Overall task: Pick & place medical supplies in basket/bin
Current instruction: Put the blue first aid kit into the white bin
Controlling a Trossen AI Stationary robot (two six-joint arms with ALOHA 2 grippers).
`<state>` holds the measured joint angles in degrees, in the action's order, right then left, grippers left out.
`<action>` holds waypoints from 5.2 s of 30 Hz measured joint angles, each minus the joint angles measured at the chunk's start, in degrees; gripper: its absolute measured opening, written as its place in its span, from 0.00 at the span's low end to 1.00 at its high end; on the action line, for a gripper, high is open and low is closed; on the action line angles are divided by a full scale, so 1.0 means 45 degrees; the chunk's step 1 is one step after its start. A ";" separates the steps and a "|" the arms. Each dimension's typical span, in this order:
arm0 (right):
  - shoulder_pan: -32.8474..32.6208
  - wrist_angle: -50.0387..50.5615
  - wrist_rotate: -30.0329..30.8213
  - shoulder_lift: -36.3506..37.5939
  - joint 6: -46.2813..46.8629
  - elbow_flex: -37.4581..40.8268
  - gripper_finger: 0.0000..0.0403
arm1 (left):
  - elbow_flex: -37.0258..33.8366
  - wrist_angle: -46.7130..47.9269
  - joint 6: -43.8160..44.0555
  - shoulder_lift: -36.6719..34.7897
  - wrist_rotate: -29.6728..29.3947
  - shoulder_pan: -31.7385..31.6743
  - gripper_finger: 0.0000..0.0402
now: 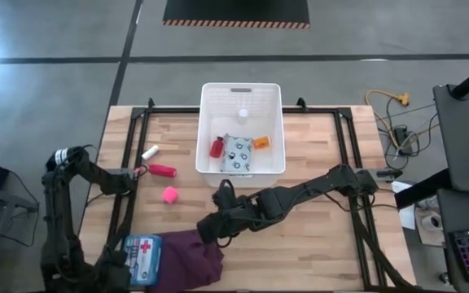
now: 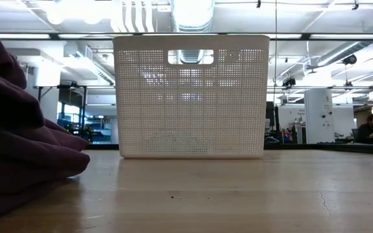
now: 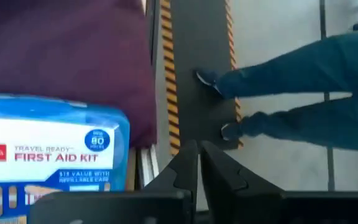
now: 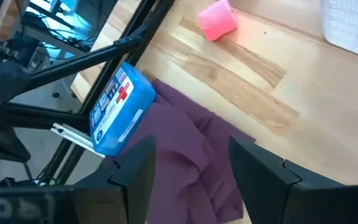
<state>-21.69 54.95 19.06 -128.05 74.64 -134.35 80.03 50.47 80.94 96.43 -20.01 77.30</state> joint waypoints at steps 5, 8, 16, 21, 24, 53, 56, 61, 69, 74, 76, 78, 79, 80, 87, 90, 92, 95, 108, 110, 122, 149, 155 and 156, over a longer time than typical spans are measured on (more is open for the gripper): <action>-0.0005 0.0137 -0.0151 0.0000 -0.0021 0.0026 0.48 | -0.1150 -0.2348 0.0083 0.0013 0.0044 0.0005 0.00; -0.0010 0.0164 -0.0256 0.0000 -0.0018 0.0026 0.48 | -0.2053 -0.3189 0.0428 -0.0062 0.0061 -0.0064 0.00; -0.0034 0.0514 -0.0349 0.0000 -0.0065 0.0026 0.48 | -0.4349 -0.4599 -0.0748 -0.1219 0.1768 -0.1567 0.00; -0.0039 0.0517 -0.0536 0.0000 -0.0087 0.0026 0.48 | -0.5482 -0.6421 -0.1564 -0.0918 0.3150 -0.2160 0.00; -0.0058 0.0597 -0.0542 0.0000 -0.0204 0.0026 0.48 | -0.5417 -0.4874 -0.1297 -0.1085 0.3992 -0.2111 0.00; 0.0000 0.0795 -0.0571 0.0000 -0.0457 0.0026 0.48 | -0.7004 0.3037 0.3755 -0.5957 0.0087 -0.2441 0.23; 0.0010 0.0815 -0.0576 0.0000 -0.0647 0.0026 0.48 | -0.7009 0.4327 0.4407 -0.6265 0.1942 -0.2629 0.35; 0.0072 0.1247 -0.0574 0.0000 -0.0726 0.0026 0.48 | -0.7009 0.6423 0.6508 -0.6524 0.4026 -0.2608 0.39; 0.0169 0.1366 -0.0571 0.0000 -0.0924 0.0026 0.48 | -0.8172 0.6678 0.6225 -0.6520 0.4783 -0.2618 0.28; 0.0165 0.1366 -0.0566 0.0000 -0.0924 0.0026 0.48 | -0.8272 0.6417 0.6000 -0.6134 0.4617 -0.2617 0.26; 0.0165 0.1371 -0.0558 0.0000 -0.0924 0.0026 0.48 | -0.8300 0.6350 0.5583 -0.6129 0.4377 -0.2838 0.26; 0.0184 0.1362 -0.0562 0.0000 -0.0928 0.0026 0.48 | -0.8572 0.5959 0.5172 -0.6131 0.4511 -0.3248 0.26; 0.0188 0.1365 -0.0565 0.0000 -0.0924 0.0026 0.48 | -0.8541 0.5970 0.5107 -0.6078 0.4571 -0.3414 0.26; 0.0189 0.1366 -0.0566 0.0000 -0.0910 0.0026 0.48 | -0.8524 0.5917 0.5018 -0.6051 0.4572 -0.3544 0.26; 0.0188 0.1371 -0.0571 0.0000 -0.0857 0.0026 0.48 | -0.8394 0.4881 0.4385 -0.5995 0.4054 -0.4967 0.26; 0.0189 0.1356 -0.0566 0.0000 -0.0827 0.0026 0.48 | -0.8705 0.1430 0.3147 -0.5895 0.3221 -0.5892 0.26; 0.0189 0.1366 -0.0566 0.0000 -0.0683 0.0026 0.48 | -0.9072 0.0601 0.2477 -0.5671 0.3347 -0.6642 0.26; 0.0185 0.1371 -0.0576 0.0003 -0.0641 0.0026 0.48 | -0.9257 -0.0014 0.1640 -0.5160 0.3510 -0.7678 0.26; 0.0131 0.1352 -0.0395 0.0362 -0.0688 0.0026 0.48 | -0.7786 -0.3091 -0.3115 -0.4791 0.0527 -1.0671 0.26; 0.0131 0.1395 -0.0118 0.0480 -0.0690 0.0026 0.48 | -0.7772 -0.4722 -0.3785 -0.4805 0.0199 -1.1054 0.26; -0.0073 0.1288 -0.1149 0.0351 -0.0507 0.0123 0.48 | -0.4304 0.1725 -0.4205 -0.5262 0.0016 -0.9806 0.26; 0.1910 -0.5096 -0.4913 -0.1321 -0.1129 0.3452 0.48 | -0.8383 0.4848 0.6865 -0.7880 -0.0229 -0.7421 0.26; 0.2319 -0.5541 -0.4549 -0.1287 -0.1193 0.3803 0.48 | -0.8762 0.4295 0.6656 -0.7105 0.0076 -0.7295 0.26; 0.2365 -0.5366 -0.4539 -0.1299 -0.1417 0.3822 0.48 | -0.8782 0.4305 0.6534 -0.6862 0.0138 -0.7303 0.26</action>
<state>-11.05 30.81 -1.36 -133.89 68.26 -117.15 40.51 69.84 110.34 65.55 -19.39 44.43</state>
